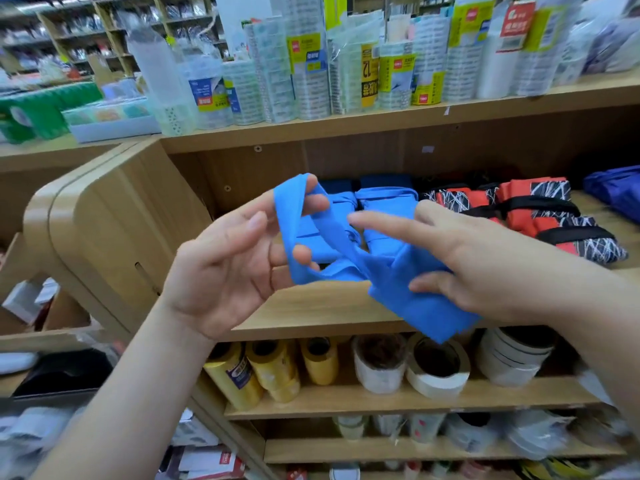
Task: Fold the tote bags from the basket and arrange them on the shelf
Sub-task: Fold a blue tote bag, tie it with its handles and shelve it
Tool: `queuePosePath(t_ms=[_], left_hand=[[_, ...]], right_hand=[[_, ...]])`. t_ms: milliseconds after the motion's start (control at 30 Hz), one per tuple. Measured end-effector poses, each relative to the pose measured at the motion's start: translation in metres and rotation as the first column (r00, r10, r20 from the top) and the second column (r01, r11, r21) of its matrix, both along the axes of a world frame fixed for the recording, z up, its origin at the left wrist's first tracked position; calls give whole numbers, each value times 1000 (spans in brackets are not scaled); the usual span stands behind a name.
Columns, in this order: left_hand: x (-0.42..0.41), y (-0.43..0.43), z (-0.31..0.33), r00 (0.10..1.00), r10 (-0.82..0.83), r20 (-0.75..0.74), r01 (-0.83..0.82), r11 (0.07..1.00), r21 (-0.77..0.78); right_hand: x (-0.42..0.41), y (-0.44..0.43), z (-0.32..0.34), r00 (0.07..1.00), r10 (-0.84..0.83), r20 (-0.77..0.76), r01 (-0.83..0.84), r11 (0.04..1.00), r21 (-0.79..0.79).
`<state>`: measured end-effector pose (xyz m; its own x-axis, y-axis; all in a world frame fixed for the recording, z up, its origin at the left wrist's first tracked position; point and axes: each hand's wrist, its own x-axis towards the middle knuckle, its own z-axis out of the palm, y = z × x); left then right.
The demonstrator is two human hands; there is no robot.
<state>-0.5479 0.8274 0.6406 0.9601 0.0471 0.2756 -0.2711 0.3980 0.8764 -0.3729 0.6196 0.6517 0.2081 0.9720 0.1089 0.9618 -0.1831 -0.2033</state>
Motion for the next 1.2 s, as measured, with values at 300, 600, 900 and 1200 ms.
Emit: queuePosePath(t_ms=[300, 600, 900, 1200], left_hand=[[16, -25, 5, 999, 46, 29, -45, 997, -63], [6, 1, -10, 729, 681, -75, -542, 641, 543], [16, -15, 31, 985, 143, 101, -155, 437, 886], [24, -31, 16, 981, 193, -34, -190, 978, 89]], right_hand=[[-4, 8, 1, 985, 13, 174, -14, 1000, 5], [19, 9, -4, 869, 152, -470, -211, 975, -75], [30, 10, -7, 586, 281, -760, -504, 861, -70], [37, 4, -43, 113, 291, -950, -303, 921, 246]])
